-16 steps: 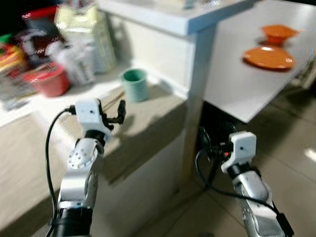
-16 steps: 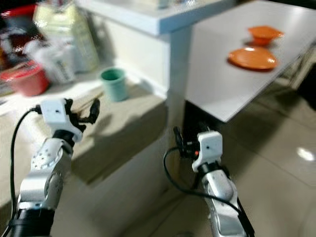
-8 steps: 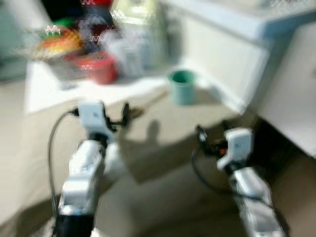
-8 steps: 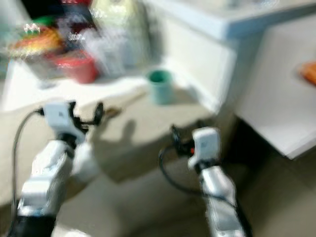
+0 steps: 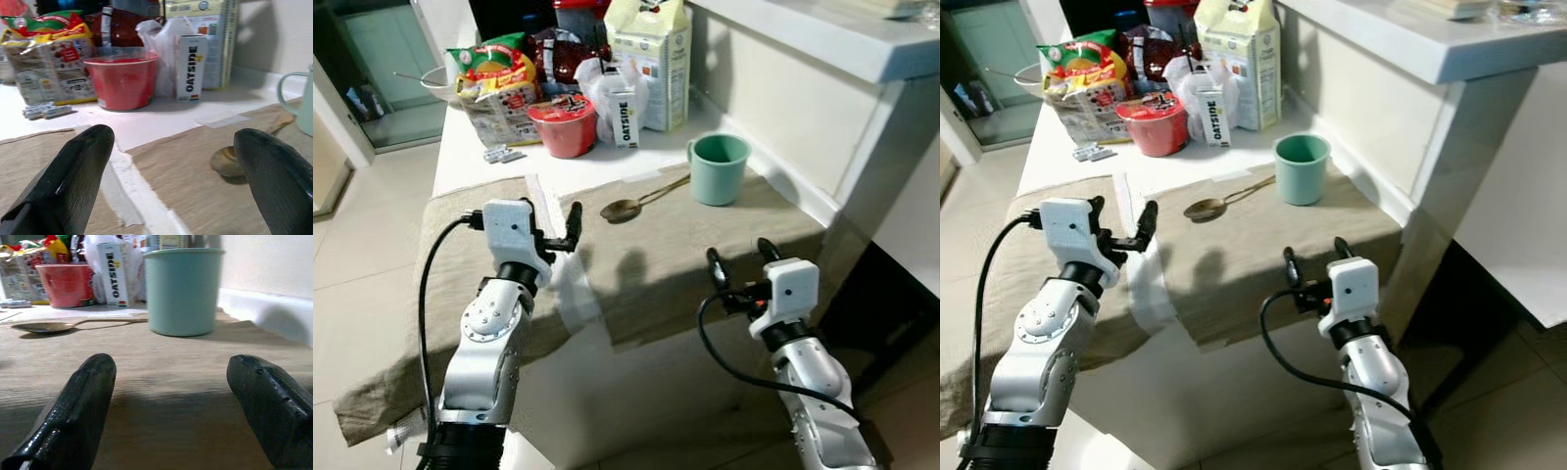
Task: Setting the table
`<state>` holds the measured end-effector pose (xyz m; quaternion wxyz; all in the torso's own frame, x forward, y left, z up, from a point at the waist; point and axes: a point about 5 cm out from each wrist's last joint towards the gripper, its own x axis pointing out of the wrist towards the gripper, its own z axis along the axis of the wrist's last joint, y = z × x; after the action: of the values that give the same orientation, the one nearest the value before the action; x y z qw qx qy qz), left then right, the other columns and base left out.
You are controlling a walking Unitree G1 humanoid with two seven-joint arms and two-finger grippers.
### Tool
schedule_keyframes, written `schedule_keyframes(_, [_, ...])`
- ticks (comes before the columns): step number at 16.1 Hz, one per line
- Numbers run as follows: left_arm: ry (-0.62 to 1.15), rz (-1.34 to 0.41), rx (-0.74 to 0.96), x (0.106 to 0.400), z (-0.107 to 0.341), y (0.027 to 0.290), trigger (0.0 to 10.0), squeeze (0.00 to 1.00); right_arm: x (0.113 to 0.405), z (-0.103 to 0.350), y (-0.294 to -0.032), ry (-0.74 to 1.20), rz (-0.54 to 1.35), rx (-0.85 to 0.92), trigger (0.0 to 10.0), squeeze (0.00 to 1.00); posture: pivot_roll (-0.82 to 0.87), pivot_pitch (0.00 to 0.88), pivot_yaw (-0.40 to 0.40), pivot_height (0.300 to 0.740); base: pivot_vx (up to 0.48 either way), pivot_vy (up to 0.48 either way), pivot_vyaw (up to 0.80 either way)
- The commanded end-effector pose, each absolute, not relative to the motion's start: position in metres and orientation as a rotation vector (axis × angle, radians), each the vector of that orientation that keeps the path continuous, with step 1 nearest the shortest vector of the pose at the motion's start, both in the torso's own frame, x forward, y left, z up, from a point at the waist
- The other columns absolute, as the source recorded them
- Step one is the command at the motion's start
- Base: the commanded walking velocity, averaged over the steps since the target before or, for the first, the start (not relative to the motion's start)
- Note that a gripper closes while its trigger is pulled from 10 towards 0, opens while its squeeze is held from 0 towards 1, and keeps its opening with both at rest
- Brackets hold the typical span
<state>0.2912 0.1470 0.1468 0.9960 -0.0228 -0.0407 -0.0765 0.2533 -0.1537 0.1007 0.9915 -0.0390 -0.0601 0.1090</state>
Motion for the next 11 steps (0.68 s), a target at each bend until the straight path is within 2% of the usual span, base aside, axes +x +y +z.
schedule_keyframes(1, [-0.088,-0.15,-0.041,0.2918,0.1509,0.1467,10.0,0.0,0.2548,0.1033,-0.1533,-0.126,0.215,-0.084,10.0,0.0,-0.27,0.0,0.126,0.74,0.0,0.0,0.52])
schedule_keyframes(2, [-0.092,-0.147,-0.041,0.2924,0.1515,0.1469,10.0,0.0,0.2552,0.1034,-0.153,-0.126,0.213,-0.089,10.0,0.0,-0.27,0.0,0.128,0.74,0.0,0.0,0.64])
schedule_keyframes(4, [-0.093,-0.139,-0.04,0.2936,0.1525,0.1476,10.0,0.0,0.2552,0.1026,-0.1517,-0.12,0.214,-0.094,10.0,0.0,-0.27,0.0,0.129,0.74,0.283,-0.384,0.58])
schedule_keyframes(7, [-0.095,-0.139,-0.034,0.2935,0.153,0.1468,10.0,0.0,0.2543,0.1021,-0.15,-0.12,0.223,-0.09,10.0,0.0,-0.26,0.0,0.126,0.74,0.344,-0.329,0.0])
schedule_keyframes(8, [-0.096,-0.14,-0.035,0.2933,0.1532,0.1467,10.0,0.0,0.2541,0.1024,-0.1498,-0.122,0.226,-0.092,10.0,0.0,-0.26,0.0,0.125,0.74,0.412,0.0,0.0])
schedule_keyframes(11, [-0.094,-0.145,-0.044,0.2919,0.1524,0.1449,10.0,0.0,0.2531,0.1012,-0.1498,-0.113,0.225,-0.092,10.0,0.0,-0.26,0.0,0.123,0.74,0.0,0.0,0.0])
